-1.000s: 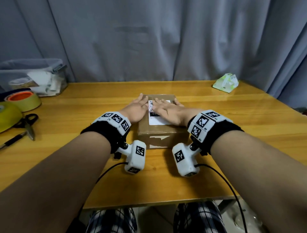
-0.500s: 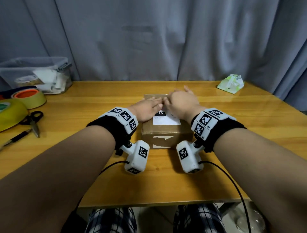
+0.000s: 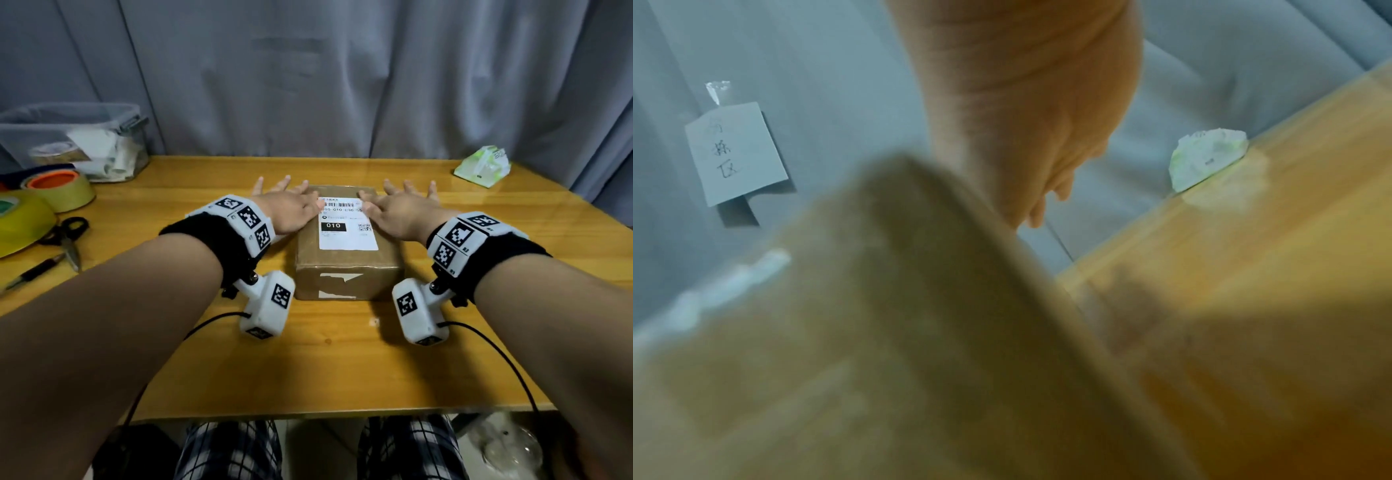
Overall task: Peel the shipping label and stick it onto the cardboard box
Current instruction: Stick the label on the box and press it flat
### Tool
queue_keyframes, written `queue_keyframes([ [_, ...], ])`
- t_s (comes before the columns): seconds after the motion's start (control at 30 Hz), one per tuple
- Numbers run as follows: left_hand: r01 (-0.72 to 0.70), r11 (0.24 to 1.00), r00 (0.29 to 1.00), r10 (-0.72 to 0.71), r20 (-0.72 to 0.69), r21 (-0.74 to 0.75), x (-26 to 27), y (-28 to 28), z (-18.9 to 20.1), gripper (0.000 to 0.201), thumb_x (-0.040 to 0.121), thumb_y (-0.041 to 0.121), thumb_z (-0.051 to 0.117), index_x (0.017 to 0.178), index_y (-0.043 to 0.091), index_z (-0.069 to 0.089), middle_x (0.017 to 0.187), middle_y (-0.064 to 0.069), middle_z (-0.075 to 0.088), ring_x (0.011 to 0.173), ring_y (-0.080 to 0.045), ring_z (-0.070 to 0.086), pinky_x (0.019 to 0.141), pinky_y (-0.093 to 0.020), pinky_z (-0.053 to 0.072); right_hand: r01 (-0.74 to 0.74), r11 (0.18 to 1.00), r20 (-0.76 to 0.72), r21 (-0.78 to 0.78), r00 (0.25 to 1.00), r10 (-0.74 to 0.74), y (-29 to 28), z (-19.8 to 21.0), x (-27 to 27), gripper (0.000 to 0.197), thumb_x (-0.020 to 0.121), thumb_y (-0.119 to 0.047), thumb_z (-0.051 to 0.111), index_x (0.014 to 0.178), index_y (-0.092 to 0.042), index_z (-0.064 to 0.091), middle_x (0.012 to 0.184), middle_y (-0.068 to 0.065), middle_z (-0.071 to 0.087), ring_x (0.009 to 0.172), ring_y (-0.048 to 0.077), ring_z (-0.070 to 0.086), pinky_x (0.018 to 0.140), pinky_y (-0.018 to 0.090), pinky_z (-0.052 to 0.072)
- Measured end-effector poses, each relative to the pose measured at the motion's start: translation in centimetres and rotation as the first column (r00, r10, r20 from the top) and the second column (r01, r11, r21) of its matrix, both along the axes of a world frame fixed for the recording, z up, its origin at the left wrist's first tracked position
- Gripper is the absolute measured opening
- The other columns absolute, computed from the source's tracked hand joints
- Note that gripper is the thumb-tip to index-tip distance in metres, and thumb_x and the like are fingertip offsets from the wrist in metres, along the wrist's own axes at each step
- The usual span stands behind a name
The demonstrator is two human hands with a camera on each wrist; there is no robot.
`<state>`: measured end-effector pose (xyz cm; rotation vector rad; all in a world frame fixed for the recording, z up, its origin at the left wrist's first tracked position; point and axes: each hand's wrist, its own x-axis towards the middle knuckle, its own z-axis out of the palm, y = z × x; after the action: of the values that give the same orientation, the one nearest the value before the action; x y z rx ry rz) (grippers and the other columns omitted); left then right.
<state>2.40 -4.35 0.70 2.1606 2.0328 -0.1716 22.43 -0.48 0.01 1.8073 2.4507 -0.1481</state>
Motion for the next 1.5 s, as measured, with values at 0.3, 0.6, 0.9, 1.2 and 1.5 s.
queue_keyframes([
  [0.3, 0.074, 0.994, 0.921, -0.097, 0.377, 0.074, 2.4, -0.3, -1.2, 0.052, 0.1, 0.03, 0.031, 0.148, 0.013, 0.02, 0.159, -0.005, 0.012, 0.147, -0.018, 0.008, 0.115, -0.022, 0.004, -0.103, 0.992, -0.384, -0.067, 0.921, 0.069, 0.6, -1.4, -2.8, 0.048, 0.098, -0.044, 0.022, 0.145, -0.031, 0.027, 0.159, -0.005, 0.012, 0.148, 0.022, 0.003, 0.116, 0.059, -0.003],
  [0.6, 0.113, 0.99, 0.97, -0.091, 0.224, -0.087, 0.8, -0.7, -0.8, 0.081, 0.088, 0.059, 0.039, 0.15, 0.025, 0.0, 0.159, 0.008, -0.01, 0.146, -0.013, -0.015, 0.119, -0.049, -0.004, -0.178, 0.954, -0.335, -0.242, 0.938, 0.09, -0.2, -0.1, -1.4, 0.06, 0.093, -0.049, 0.04, 0.147, -0.035, 0.015, 0.16, -0.003, -0.008, 0.147, 0.023, -0.011, 0.119, 0.047, -0.005],
  [0.9, 0.11, 0.984, 0.99, -0.096, 0.099, -0.14, 1.0, -1.4, -0.3, 0.105, 0.074, 0.073, 0.042, 0.149, 0.021, -0.011, 0.158, 0.004, -0.018, 0.146, -0.019, -0.017, 0.117, -0.055, -0.005, -0.199, 0.905, -0.282, -0.377, 0.955, 0.092, -2.4, 1.1, 0.6, 0.076, 0.085, -0.054, 0.05, 0.147, -0.039, 0.009, 0.158, -0.001, -0.02, 0.148, 0.025, -0.002, 0.121, 0.04, 0.0],
  [1.2, 0.065, 0.986, 0.987, -0.041, 0.156, -0.154, -0.1, -4.3, 0.0, 0.092, 0.084, 0.067, 0.029, 0.148, 0.016, -0.013, 0.157, -0.002, -0.021, 0.146, -0.019, -0.016, 0.12, -0.046, -0.003, -0.134, 0.946, -0.255, -0.294, 0.965, 0.057, -4.1, 1.8, 0.6, 0.079, 0.082, -0.068, 0.038, 0.148, -0.031, 0.015, 0.16, -0.003, -0.005, 0.148, 0.022, -0.001, 0.12, 0.046, -0.002],
  [1.5, -0.082, 0.997, 0.947, 0.073, 0.314, 0.016, 0.1, -4.5, -2.3, 0.052, 0.099, 0.04, 0.016, 0.149, 0.027, 0.006, 0.16, 0.007, -0.004, 0.147, -0.016, -0.008, 0.119, -0.047, -0.006, -0.274, 0.948, 0.017, -0.161, 0.96, 0.28, -6.5, 0.2, -5.2, 0.059, 0.098, -0.046, 0.01, 0.149, -0.022, -0.005, 0.16, -0.002, -0.009, 0.148, 0.018, -0.006, 0.117, 0.052, -0.012],
])
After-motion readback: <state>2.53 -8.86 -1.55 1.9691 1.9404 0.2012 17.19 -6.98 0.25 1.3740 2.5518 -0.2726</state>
